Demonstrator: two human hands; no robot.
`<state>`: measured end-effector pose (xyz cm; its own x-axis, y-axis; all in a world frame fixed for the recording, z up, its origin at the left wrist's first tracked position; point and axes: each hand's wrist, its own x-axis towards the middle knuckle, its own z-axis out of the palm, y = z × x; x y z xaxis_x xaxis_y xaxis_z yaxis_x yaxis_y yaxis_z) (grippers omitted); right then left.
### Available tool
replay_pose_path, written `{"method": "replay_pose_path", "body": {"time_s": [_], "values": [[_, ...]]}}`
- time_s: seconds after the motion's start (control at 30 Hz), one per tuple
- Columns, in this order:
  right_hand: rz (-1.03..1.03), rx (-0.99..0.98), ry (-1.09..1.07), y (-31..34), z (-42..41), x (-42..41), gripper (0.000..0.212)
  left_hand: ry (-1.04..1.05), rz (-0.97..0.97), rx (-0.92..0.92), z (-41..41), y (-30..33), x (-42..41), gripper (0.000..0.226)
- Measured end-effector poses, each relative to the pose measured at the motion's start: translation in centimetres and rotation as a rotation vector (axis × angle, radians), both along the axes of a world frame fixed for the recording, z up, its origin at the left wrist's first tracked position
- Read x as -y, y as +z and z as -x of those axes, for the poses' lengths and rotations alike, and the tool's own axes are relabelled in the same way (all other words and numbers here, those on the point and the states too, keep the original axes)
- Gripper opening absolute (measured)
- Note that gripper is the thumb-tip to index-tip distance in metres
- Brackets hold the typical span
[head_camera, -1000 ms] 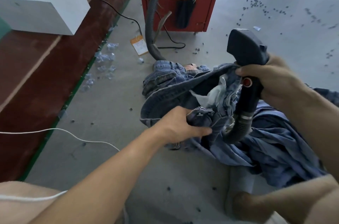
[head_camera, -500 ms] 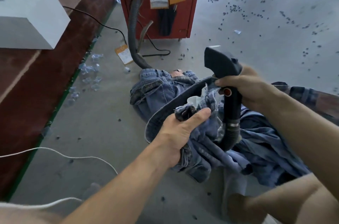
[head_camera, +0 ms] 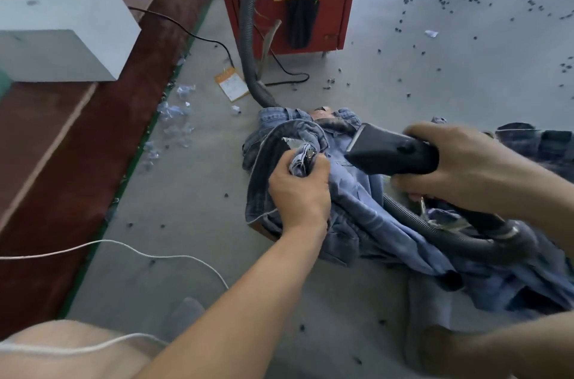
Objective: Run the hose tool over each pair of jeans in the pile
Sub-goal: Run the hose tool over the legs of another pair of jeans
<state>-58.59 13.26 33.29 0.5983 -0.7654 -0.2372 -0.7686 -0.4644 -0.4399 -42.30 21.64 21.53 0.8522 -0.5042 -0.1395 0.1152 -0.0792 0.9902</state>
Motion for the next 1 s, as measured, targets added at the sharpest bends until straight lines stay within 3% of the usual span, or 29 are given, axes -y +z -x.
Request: {"method": "replay_pose_path", "body": {"time_s": [0.2,0.4,0.63,0.77,0.87,1.0], "values": [[-0.069,0.053,0.008,-0.7,-1.2,1.2,0.014,-0.253,0.142,0.062,-0.2,0.4,0.0,0.009],[-0.076,0.174,-0.072,-0.5,-1.1,2.3,0.013,-0.417,0.119,0.035,-1.5,0.2,-0.3,0.013],[0.009,0.071,0.083,0.0,-0.8,0.6,0.018,-0.459,0.100,0.187,-1.2,0.6,-0.7,0.033],[-0.046,0.196,-0.027,0.1,-1.4,1.5,0.015,-0.498,0.114,0.324,-1.3,1.1,-1.3,0.043],[-0.142,0.256,-0.005,1.2,-0.2,2.3,0.014,-0.453,0.103,0.476,-1.2,0.9,-1.8,0.036],[-0.160,0.048,0.229,2.0,1.4,2.0,0.025,-0.391,0.041,0.595,-1.0,0.5,-1.6,0.035]]}}
